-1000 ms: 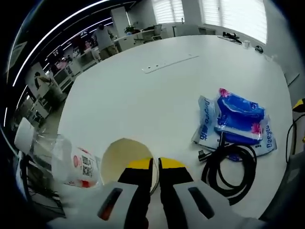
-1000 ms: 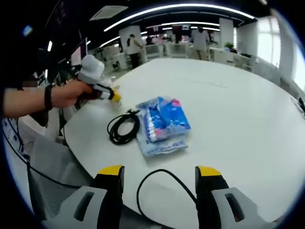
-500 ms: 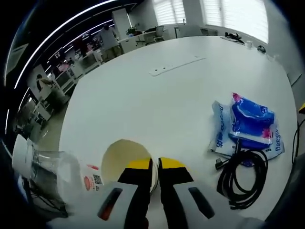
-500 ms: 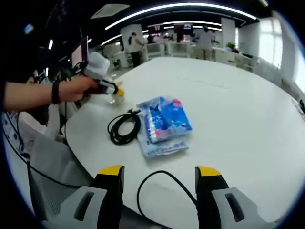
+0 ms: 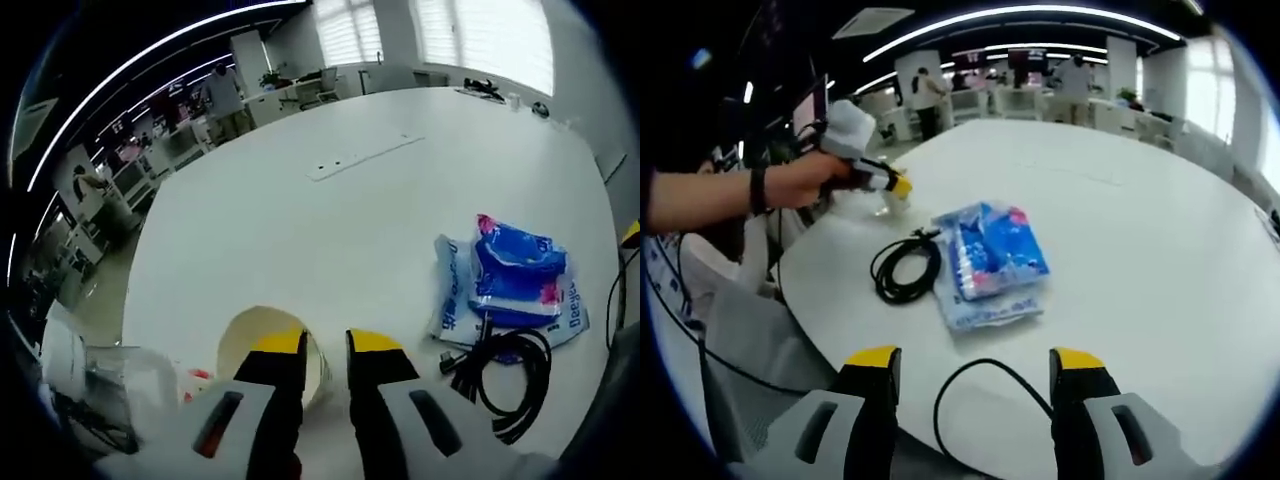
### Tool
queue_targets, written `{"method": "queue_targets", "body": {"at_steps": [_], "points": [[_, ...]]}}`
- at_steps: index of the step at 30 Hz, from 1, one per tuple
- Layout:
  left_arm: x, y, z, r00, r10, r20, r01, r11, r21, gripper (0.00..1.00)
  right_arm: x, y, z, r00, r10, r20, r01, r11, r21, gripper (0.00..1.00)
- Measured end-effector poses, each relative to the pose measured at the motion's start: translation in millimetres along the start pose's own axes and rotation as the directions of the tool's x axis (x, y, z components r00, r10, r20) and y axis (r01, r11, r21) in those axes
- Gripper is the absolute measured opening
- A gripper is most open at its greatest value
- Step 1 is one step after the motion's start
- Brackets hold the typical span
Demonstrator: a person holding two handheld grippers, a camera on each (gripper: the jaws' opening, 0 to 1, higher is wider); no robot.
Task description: Arrange the tabletop items into an orderly group along one side of the table until the central work area is clear of visible clutter.
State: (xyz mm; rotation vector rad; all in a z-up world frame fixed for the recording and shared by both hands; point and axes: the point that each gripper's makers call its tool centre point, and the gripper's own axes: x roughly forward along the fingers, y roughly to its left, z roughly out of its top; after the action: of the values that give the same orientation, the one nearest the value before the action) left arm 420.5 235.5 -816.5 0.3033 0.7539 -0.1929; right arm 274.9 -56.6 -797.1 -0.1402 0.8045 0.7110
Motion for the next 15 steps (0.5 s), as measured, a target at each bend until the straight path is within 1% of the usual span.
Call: {"method": "queue_targets", "body": {"at_steps": [2, 3, 6, 8, 10, 11, 12, 14, 15], "points": [[-4, 1.3, 1.4, 1.000, 0.008, 0.002, -0.008, 1.000, 0.001, 0.15, 0, 1, 1.6, 1.000, 0.004, 0.006, -0.004, 1.000, -0.001, 0.61], [-2, 3.0, -0.6, 1.000, 0.013, 0.003, -0.013, 1.000, 0.001, 0.16, 0, 2, 2.2, 1.000, 0.006, 0.010, -0.006, 1.000, -0.003, 0.61], [-9, 9.3, 3.1, 0.999, 0.041, 0.015, -0.041, 0.999, 0.009, 0.18, 1, 2, 1.8, 1.000, 0.009, 0.016, -0.009, 1.000, -0.004, 0.61], [-10, 13.1, 2.5, 0.998, 0.053, 0.022, -0.053, 0.999, 0.009, 0.18, 1, 2, 1.3, 1.000, 0.012, 0.019, -0.012, 1.000, 0.000, 0.61], [-17, 16.6, 7.9, 0.997, 0.073, 0.039, -0.073, 0.997, 0.006, 0.18, 2, 1, 0.2, 1.000, 0.014, 0.023, -0.014, 1.000, 0.002, 0.61], [-25, 17.3, 14.1, 0.996, 0.081, 0.046, -0.081, 0.997, 0.005, 0.19, 2, 0, -0.4, 1.000, 0.015, 0.025, -0.015, 1.000, 0.003, 0.61], [-29, 17.5, 16.5, 0.995, 0.086, 0.052, -0.086, 0.996, 0.005, 0.19, 1, 0, -0.6, 1.000, 0.016, 0.027, -0.016, 1.000, 0.004, 0.61], [-35, 17.3, 20.1, 0.994, 0.093, 0.063, -0.094, 0.996, 0.005, 0.18, 0, 1, -1.4, 0.999, 0.018, 0.032, -0.018, 1.000, 0.006, 0.61], [-33, 18.8, 20.1, 0.993, 0.096, 0.067, -0.096, 0.995, 0.000, 0.19, 0, 2, -1.7, 0.999, 0.019, 0.033, -0.019, 1.000, 0.005, 0.61]]}}
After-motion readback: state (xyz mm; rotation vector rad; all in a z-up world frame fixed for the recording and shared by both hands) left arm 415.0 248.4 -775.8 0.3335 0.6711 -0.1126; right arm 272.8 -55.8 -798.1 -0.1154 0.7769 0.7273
